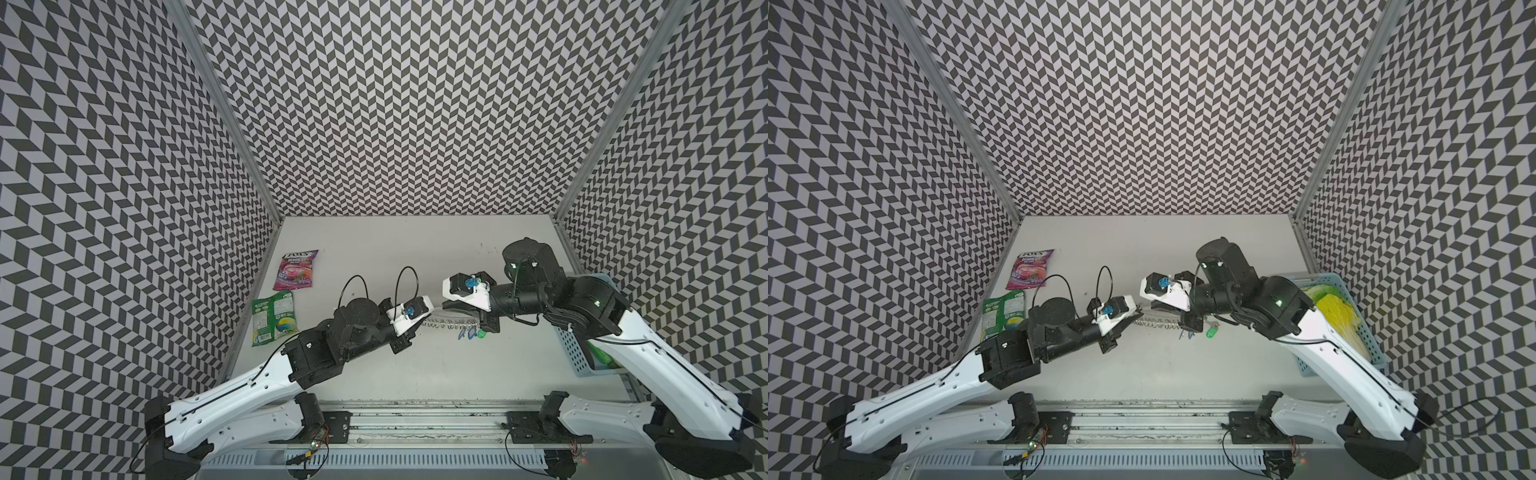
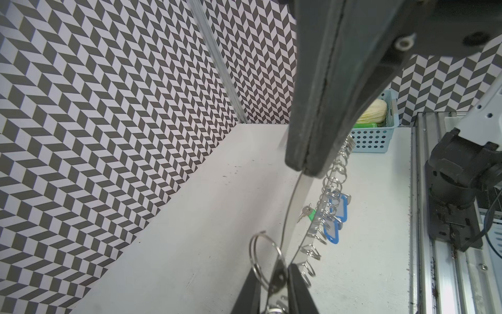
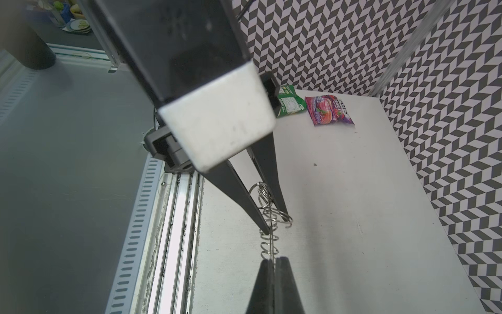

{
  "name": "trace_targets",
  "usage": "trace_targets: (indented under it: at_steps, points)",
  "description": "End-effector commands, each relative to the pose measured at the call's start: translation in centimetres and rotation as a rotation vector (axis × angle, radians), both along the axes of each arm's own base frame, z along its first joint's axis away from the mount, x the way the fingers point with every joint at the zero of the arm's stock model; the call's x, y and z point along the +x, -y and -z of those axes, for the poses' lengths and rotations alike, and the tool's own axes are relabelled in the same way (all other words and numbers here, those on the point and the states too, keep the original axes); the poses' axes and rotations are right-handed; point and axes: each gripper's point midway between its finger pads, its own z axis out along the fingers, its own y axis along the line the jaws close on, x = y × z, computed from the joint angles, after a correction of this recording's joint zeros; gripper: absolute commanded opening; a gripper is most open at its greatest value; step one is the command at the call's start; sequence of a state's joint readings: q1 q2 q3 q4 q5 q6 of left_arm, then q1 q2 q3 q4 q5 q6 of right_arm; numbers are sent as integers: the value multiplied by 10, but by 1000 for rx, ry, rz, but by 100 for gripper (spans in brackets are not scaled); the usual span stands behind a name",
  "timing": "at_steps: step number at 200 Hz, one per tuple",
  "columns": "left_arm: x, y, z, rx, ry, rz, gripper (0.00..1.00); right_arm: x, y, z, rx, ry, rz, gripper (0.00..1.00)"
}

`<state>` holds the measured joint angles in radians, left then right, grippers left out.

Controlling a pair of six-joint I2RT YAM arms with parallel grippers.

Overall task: Attach keys to a key ring
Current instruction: Adjust the keyring.

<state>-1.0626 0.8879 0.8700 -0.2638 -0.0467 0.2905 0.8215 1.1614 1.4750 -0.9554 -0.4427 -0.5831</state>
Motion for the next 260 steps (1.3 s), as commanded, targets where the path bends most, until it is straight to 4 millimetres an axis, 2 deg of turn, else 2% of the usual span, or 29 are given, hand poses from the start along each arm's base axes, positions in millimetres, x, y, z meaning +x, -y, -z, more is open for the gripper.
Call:
trace_targets:
  at_steps: [1,39,110,137,161,209,260]
  points:
    - [-6,0,-11,-23,8,23,20,5,-14,-36,112,81,-33,0]
    - [-8,3,-25,-60,8,39,20,6,-18,-28,99,62,-43,0]
    - [-6,2,-23,-63,7,23,25,6,-23,-21,96,41,-60,0]
    - [-6,1,-20,-54,4,25,19,8,-22,-18,92,44,-51,0]
    - [-8,0,-23,-59,14,27,0,9,-22,-12,75,38,-47,0]
    - [-4,-3,-33,-103,16,-4,0,11,-22,-1,68,23,-35,0]
    - [6,-16,-60,-209,40,-90,0,13,-18,14,63,21,-4,0]
